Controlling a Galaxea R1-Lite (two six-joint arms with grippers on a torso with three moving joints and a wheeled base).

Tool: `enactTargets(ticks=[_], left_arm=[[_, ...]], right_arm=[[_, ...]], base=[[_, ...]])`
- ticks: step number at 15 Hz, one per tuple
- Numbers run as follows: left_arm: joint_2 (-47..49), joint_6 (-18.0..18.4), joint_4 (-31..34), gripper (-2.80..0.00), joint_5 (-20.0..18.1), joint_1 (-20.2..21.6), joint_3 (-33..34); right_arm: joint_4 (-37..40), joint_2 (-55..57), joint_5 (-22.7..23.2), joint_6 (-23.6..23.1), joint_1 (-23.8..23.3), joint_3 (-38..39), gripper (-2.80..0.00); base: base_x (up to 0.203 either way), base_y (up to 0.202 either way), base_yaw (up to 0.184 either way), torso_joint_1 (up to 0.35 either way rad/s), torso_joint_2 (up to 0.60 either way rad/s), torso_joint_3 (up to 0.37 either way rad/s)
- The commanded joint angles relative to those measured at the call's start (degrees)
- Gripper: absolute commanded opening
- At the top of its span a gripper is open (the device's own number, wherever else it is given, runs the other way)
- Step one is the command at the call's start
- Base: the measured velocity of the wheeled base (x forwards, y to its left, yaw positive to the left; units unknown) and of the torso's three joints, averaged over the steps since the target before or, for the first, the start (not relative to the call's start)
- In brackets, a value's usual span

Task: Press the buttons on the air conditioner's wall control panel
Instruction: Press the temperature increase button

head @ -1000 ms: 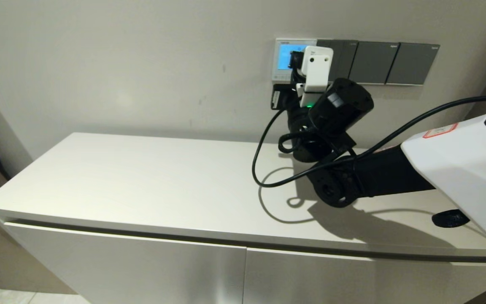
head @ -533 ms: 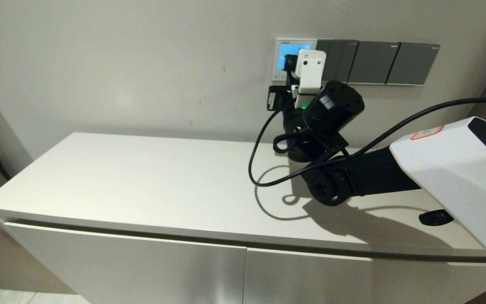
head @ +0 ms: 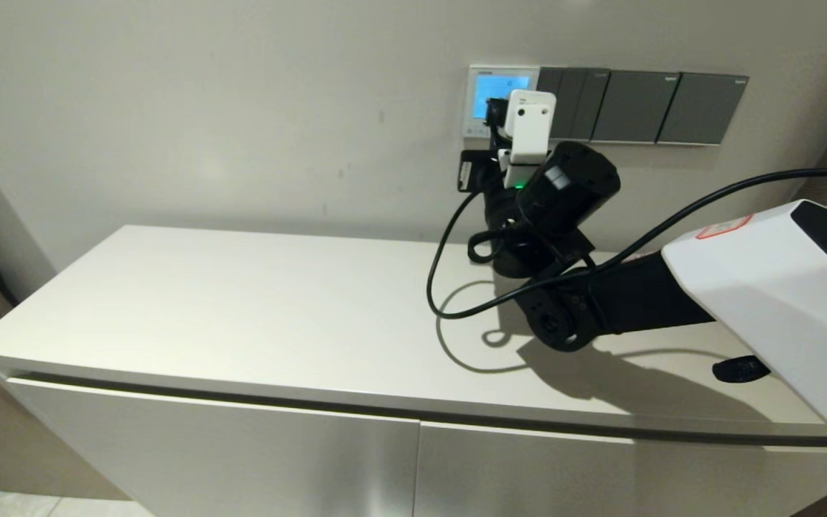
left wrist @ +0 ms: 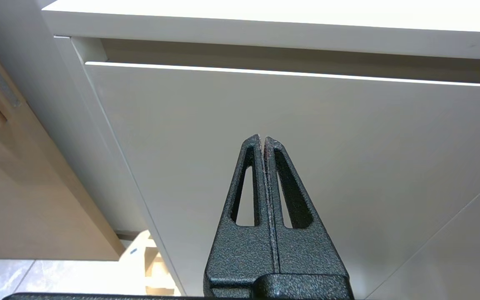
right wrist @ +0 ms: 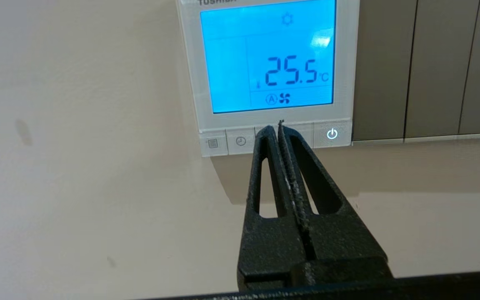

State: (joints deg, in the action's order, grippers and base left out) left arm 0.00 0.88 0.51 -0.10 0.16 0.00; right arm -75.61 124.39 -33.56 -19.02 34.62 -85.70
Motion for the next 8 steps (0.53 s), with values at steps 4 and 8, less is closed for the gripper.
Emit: enactTargets(ticks=[4, 8], left_arm=[[0.0, 0.0, 0.0, -2.80, 0.0, 0.0, 0.0], [0.1, 0.0, 0.0, -2.80, 0.0, 0.0, 0.0]], right_arm=[[-0.2, 0.1, -0.2, -0.1, 0.0, -0.4, -2.80], [-0.2, 0.9, 0.0, -0.1, -0.3, -0.8, -2.80]], base=[[0.000, 0.000, 0.000, 0.000, 0.00, 0.000], [0.000, 0.000, 0.000, 0.000, 0.00, 0.000]])
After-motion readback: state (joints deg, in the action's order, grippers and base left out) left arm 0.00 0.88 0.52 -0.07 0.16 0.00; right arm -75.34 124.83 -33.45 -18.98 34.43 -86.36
